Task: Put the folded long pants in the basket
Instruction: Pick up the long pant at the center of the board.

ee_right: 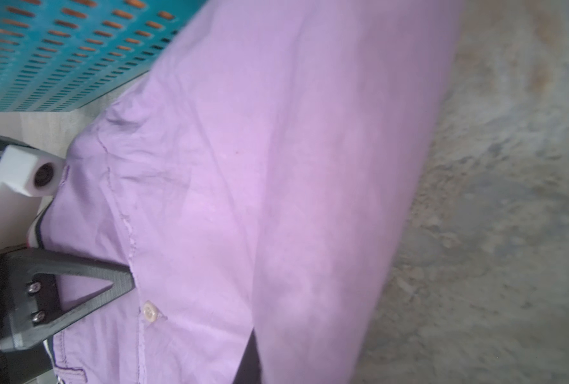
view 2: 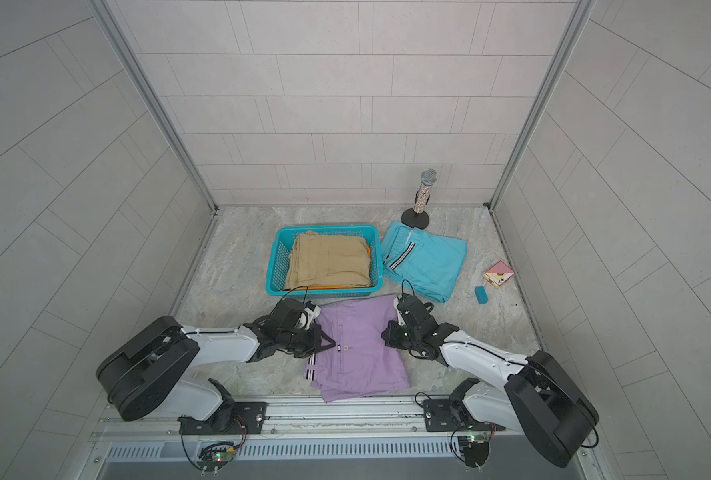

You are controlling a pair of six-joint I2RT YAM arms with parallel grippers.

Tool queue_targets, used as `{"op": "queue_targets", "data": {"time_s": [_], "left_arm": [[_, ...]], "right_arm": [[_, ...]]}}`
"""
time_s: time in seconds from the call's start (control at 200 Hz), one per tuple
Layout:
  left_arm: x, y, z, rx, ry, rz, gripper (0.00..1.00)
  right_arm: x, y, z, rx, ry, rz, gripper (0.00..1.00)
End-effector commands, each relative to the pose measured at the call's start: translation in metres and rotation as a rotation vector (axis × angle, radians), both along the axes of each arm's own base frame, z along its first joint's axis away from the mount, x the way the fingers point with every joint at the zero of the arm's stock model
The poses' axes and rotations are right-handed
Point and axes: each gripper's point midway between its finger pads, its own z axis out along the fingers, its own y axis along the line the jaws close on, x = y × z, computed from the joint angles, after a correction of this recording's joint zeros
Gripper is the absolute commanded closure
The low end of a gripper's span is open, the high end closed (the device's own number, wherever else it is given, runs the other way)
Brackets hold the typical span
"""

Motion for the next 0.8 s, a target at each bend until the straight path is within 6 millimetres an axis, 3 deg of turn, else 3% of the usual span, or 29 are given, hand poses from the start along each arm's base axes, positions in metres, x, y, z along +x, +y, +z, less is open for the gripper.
{"op": "queue_targets", "data": {"time_s": [0.0,0.285,0.31,0.46,0.57,0.685,0.795], "left_arm": [[-0.047,0.058,-0.033,0.301,0.176,-0.001,1.00],[-0.029,0.043,0.079,0.179,0.032,0.015,1.00],[-0.027,0.042,0.089,0.165,0.018,0.020,1.00],[-0.012,0.040,0.159,0.092,-0.099,0.042,1.00],[0.005,0.046,0.200,0.107,-0.153,0.028,1.00],[0.035,0.049,0.222,0.081,-0.150,0.035,1.00],[0.072,0.067,0.238,0.138,-0.165,0.065,1.00]], "right_arm": [[-0.004,-0.001,0.021,-0.007,-0.020,0.008,0.99],[-0.027,-0.009,0.106,0.030,-0.124,0.055,1.00],[-0.025,-0.007,0.123,0.053,-0.154,0.059,1.00],[-0.025,-0.003,0.164,0.074,-0.211,0.091,1.00],[-0.008,0.000,0.196,0.039,-0.268,0.094,1.00],[0.023,0.014,0.229,0.031,-0.323,0.094,1.00],[0.060,0.027,0.247,0.024,-0.356,0.072,1.00]]}}
